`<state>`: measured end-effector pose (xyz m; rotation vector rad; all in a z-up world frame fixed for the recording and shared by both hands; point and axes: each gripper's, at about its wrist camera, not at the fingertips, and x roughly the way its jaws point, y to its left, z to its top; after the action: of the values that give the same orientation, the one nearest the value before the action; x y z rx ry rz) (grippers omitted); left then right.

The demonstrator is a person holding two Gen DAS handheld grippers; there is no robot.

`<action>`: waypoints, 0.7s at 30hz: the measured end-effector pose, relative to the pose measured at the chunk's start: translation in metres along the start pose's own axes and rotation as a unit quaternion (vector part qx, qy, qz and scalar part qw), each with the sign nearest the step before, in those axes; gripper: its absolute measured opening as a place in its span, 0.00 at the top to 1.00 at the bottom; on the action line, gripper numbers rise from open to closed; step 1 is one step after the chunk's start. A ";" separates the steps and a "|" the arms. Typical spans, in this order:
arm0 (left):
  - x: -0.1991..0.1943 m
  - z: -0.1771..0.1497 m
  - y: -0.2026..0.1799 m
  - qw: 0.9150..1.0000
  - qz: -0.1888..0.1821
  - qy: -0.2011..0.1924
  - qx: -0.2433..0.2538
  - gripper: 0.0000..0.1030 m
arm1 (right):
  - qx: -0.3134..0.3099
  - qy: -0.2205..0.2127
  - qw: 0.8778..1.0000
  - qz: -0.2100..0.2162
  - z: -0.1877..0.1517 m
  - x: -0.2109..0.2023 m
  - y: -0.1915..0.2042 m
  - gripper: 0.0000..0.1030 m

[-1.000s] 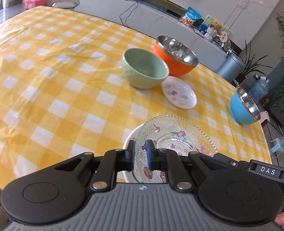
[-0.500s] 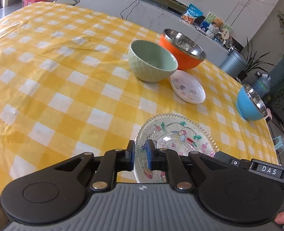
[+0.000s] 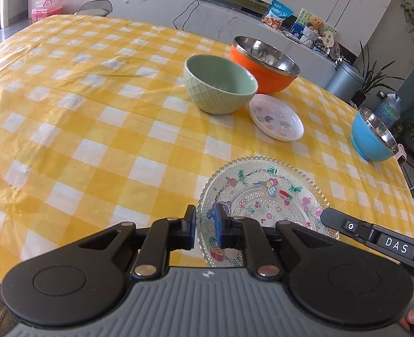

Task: Organize plates and bowls
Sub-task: 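Lower the glass plate onto the painted plate and open the left tool, then move the left tool to the small white sticker plate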

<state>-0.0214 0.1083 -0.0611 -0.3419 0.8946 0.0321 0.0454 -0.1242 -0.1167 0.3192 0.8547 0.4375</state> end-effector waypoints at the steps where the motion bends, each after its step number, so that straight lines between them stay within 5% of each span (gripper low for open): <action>1: 0.000 0.000 0.000 1.000 0.000 0.000 0.001 0.86 | -0.004 -0.001 1.000 -0.002 0.000 0.000 0.001 0.96; 9: -0.001 -0.001 -0.008 0.999 0.016 -0.008 0.026 0.85 | -0.097 -0.010 0.994 -0.057 -0.007 0.000 0.024 0.96; 15: 0.000 -0.002 -0.013 0.999 0.022 -0.011 0.042 0.84 | -0.096 -0.010 0.994 -0.058 -0.006 0.001 0.022 0.96; 18: -0.002 -0.001 -0.015 0.998 0.037 -0.024 0.049 0.83 | -0.090 -0.013 0.994 -0.060 -0.007 -0.002 0.021 0.91; 21: -0.009 0.003 -0.013 0.997 0.038 -0.047 0.046 0.77 | -0.075 -0.026 0.995 -0.056 -0.004 -0.009 0.017 0.76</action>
<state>-0.0231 0.0974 -0.0486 -0.2192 0.8139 0.0773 0.0330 -0.1134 -0.1059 0.1422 0.7795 0.3850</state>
